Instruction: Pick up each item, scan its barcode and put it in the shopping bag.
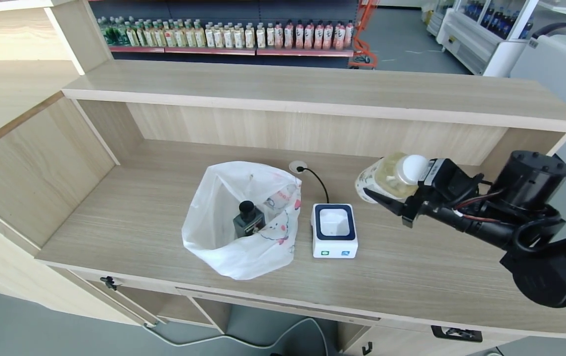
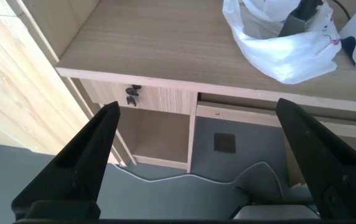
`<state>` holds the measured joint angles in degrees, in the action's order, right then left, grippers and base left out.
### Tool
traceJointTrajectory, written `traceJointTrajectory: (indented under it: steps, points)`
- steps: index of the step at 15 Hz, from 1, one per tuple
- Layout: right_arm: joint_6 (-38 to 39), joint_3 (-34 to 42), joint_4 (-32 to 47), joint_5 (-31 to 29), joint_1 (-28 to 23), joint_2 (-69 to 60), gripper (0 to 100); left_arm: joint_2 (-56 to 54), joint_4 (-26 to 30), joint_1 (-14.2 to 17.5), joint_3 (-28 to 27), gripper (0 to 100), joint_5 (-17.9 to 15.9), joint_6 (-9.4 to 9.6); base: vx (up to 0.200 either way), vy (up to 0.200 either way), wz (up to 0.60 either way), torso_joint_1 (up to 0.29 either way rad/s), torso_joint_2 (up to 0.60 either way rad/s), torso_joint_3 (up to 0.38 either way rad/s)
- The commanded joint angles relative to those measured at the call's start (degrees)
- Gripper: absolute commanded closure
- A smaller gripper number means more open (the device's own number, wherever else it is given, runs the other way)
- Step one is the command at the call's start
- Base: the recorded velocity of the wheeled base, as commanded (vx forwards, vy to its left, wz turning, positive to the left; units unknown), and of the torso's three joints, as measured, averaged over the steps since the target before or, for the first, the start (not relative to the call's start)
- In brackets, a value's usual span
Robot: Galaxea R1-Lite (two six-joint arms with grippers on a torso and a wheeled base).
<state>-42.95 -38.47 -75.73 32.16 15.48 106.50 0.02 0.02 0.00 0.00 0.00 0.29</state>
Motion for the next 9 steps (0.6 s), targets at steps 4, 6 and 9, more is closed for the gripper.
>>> traceJointTrajectory:
  steps: [4,6,9]
  points:
    - [0.1,0.3,-3.1,2.1,-1.0,6.1,100,0.0,0.0,0.0,0.0,0,0.0,0.06,0.0,0.0,0.0,0.0,0.0,0.0]
    - [0.1,0.4,-3.7,3.1,-0.9,6.8,100,0.0,0.0,0.0,0.0,0,0.0,0.06,0.0,0.0,0.0,0.0,0.0,0.0]
    - [0.5,0.2,-5.4,3.9,-0.5,7.6,100,0.0,0.0,0.0,0.0,0,0.0,0.15,0.0,0.0,0.0,0.0,0.0,0.0]
